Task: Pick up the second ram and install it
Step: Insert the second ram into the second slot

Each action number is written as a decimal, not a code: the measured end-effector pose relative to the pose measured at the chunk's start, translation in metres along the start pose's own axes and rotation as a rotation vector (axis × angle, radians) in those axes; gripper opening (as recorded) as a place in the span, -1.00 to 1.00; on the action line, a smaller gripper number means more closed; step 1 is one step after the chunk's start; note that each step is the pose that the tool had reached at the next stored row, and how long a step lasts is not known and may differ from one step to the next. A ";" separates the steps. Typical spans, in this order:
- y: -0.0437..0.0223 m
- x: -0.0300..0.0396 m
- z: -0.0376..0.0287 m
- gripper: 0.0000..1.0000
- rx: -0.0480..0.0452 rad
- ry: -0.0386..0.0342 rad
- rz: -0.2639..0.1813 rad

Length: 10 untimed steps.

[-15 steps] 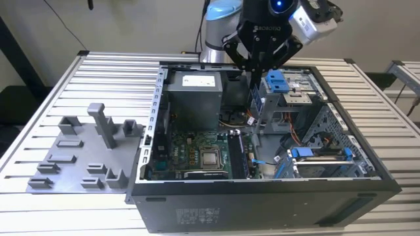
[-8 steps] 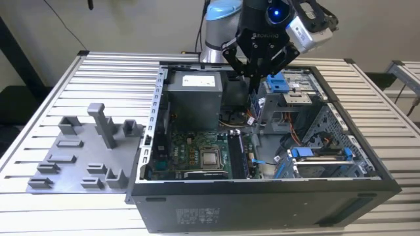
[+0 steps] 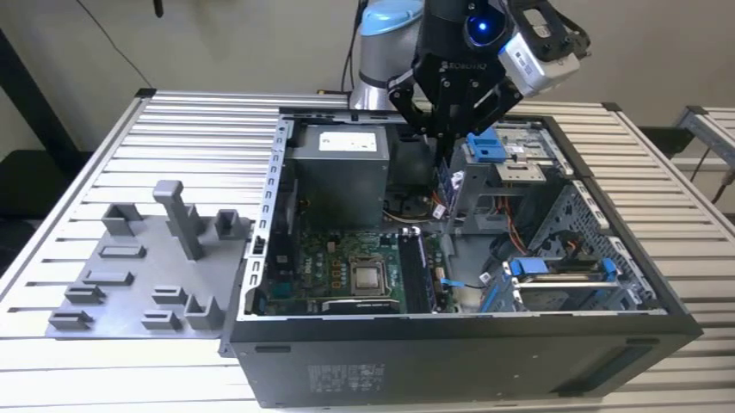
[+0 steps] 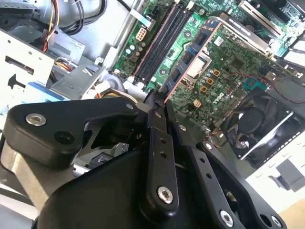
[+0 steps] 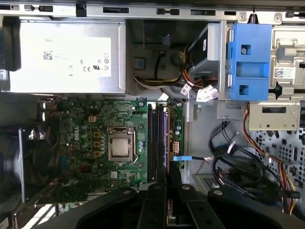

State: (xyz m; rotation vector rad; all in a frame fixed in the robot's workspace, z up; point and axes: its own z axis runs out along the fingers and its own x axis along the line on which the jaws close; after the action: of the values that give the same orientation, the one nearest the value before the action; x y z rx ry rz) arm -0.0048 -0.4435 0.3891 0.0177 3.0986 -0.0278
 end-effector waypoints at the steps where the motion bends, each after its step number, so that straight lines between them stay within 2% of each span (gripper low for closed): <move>1: 0.0000 0.0000 0.0006 -0.71 -0.0004 -0.0001 0.000; 10: 0.0002 0.0005 0.0117 -0.71 -0.0002 -0.0001 0.000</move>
State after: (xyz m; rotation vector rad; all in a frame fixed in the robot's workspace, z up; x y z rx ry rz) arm -0.0048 -0.4435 0.3774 0.0179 3.0985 -0.0275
